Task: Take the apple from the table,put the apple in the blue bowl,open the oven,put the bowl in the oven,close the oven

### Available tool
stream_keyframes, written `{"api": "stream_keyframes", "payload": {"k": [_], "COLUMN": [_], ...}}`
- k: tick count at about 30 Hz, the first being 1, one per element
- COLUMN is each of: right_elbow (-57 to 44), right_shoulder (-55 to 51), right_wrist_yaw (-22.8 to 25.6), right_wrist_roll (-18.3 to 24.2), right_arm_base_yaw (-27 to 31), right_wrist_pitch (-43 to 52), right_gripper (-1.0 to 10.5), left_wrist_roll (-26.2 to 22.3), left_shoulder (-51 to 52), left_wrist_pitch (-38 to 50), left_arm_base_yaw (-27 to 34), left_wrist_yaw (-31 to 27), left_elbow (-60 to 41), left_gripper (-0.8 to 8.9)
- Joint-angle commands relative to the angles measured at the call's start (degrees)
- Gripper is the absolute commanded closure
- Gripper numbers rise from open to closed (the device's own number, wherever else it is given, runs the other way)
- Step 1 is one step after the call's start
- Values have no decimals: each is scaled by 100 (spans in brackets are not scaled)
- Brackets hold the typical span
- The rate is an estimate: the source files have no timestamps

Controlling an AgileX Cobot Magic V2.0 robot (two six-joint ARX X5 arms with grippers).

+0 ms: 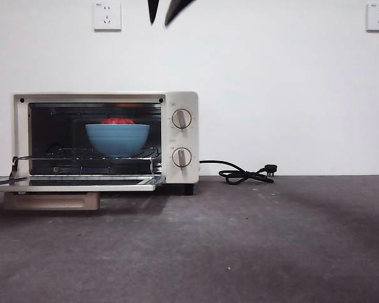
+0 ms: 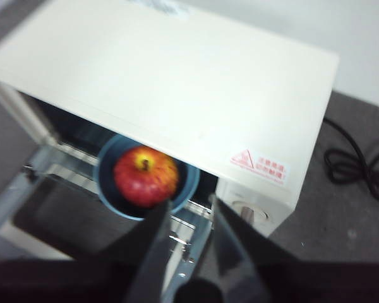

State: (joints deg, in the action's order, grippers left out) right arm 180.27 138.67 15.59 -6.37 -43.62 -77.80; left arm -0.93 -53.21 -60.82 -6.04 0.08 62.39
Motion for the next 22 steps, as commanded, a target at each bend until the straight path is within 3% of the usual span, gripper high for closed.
{"api": "stream_keyframes", "payload": {"k": [1,11,19,22], "right_elbow": [420,-81,-2922,-4201], "right_shoulder": [-326,-1250,-2715,-3322], "right_wrist_yaw": [-37,-37,-9,328], "right_wrist_roll": [166,254,553,664], "right_arm_base_yaw": [-42,-111,-111,-109], "right_wrist_pitch": [-155,-160,-157,-157], "right_gripper": [886,886,887,887], "left_wrist_roll": [-92,107,289,407], "left_shoulder": [-203,-1952,-3475,-3842], "left_wrist_pitch": [481,1775,2074,2299], "left_arm_base_yaw": [455,2236,2728,2782], "left_wrist_yaw": [555,2306,2865,3139], "left_elbow": [-317,-1029,-1029,-1029], "left_gripper": [822,822,822,822]}}
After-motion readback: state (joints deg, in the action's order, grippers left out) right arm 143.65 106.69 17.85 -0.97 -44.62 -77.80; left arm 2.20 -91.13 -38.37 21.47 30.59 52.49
